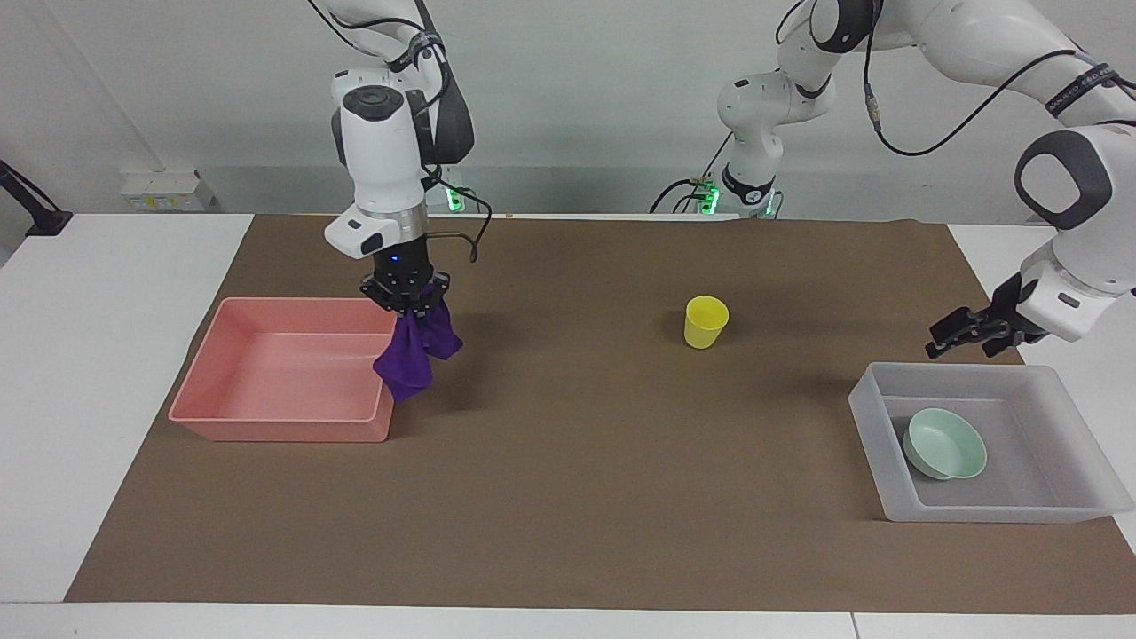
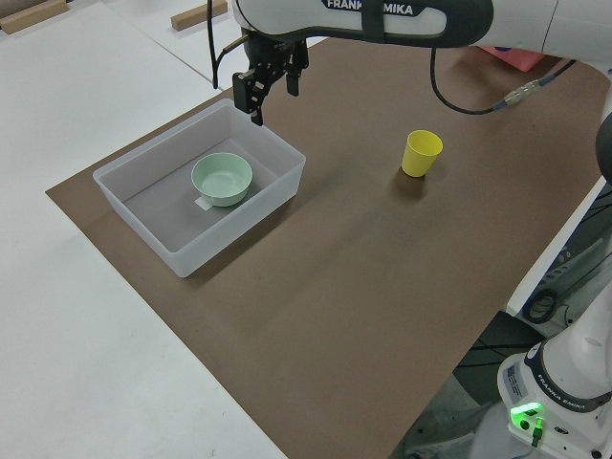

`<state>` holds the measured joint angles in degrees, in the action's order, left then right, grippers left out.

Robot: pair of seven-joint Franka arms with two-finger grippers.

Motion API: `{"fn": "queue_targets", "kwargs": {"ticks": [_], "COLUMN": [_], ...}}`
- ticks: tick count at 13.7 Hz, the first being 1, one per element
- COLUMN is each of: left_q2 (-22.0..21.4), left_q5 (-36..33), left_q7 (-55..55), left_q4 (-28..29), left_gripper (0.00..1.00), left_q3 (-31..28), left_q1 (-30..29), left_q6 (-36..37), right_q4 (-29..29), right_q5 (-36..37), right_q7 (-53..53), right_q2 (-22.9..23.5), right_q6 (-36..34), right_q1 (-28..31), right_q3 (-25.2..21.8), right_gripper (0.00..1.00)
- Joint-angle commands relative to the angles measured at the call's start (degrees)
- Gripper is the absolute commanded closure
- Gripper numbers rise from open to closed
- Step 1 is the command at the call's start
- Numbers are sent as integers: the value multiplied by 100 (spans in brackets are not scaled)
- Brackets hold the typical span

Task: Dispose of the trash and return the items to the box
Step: 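Carry the purple cloth into the pink box while the left gripper releases the bowl, then grasp the yellow cup with the left gripper while the right gripper releases the cloth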

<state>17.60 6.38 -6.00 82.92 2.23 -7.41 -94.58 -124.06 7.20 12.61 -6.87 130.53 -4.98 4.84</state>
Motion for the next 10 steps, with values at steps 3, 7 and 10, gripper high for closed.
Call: {"fn": "queue_targets", "kwargs": {"ticks": [3,7,10], "left_q2": [-1423,-2357,-2174], "left_q5": [556,575,575], "left_q7": [616,1198,1277], "left_q4": [2734,4493,5048], "left_gripper": [0,0,0], "left_q3": [-73,-73,-73], "left_q1": [1029,2119,2410], "left_q6": [-1245,-2290,-3063], "right_q4": [92,66,57], "right_q5": [115,106,88], "right_q7": [93,101,101], "right_q2": [-104,-43,107], "right_q6": [-159,-440,-441], "right_q1": [769,1025,1201], "right_q3": [69,69,69], "right_gripper": [100,100,100]}}
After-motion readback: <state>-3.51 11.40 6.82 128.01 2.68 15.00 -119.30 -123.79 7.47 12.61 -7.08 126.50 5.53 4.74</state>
